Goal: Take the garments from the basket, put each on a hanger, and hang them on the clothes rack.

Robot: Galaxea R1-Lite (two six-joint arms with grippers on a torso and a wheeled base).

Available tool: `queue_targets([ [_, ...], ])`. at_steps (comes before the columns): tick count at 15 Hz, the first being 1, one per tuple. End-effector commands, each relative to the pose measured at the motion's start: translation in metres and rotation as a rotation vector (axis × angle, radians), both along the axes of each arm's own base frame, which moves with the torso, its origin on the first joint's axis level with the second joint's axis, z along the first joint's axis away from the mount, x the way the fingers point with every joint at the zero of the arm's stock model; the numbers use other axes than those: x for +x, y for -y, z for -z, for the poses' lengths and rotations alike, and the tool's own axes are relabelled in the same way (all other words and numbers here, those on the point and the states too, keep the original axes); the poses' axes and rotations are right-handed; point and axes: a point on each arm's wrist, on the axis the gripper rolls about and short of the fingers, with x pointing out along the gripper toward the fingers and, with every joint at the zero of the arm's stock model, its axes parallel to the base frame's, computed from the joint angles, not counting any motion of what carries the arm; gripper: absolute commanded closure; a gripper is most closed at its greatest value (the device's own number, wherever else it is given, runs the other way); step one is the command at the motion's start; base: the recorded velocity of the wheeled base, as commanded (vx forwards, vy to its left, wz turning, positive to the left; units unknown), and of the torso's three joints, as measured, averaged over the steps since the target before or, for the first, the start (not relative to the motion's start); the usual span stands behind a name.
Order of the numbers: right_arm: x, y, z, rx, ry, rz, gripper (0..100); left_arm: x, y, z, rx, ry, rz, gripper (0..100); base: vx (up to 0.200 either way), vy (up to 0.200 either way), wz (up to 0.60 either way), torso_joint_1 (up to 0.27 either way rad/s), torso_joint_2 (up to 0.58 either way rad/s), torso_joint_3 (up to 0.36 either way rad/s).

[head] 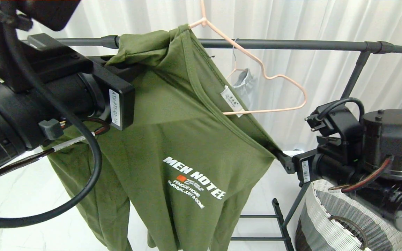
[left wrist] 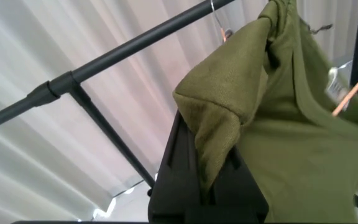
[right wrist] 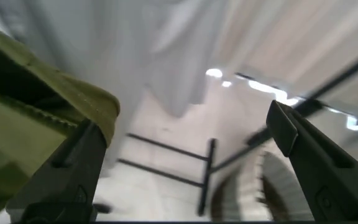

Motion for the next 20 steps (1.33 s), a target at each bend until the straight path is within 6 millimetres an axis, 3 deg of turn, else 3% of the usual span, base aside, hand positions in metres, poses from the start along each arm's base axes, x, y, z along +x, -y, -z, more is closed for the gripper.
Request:
queue_targets([
  [1,0.003,0.03,-0.014,0.003,0.047,0.079,0,0.001,-0.001,0.0,0.002,0.0,-0.007,100,0.0,0.0,0.0,0.0,0.0,0.0],
  [7,0.003,0.071,-0.046,0.026,0.15,0.112,0,0.002,-0.002,0.018,0.045,-0.04,-0.014,100,0.0,0.0,0.0,0.0,0.0,0.0],
  [13,-0.012,0.077,-0.087,0.071,0.208,0.051,0,0.008,-0.006,0.048,0.152,-0.105,-0.103,100,0.0,0.0,0.0,0.0,0.0,0.0],
  [16,-0.023,0.078,-0.094,0.062,0.204,0.021,0,0.01,-0.005,0.051,0.149,-0.117,-0.14,100,0.0,0.0,0.0,0.0,0.0,0.0],
  [20,-0.033,0.075,-0.089,0.036,0.161,-0.03,0,0.01,-0.004,0.05,0.097,-0.071,-0.139,100,0.0,0.0,0.0,0.0,0.0,0.0],
])
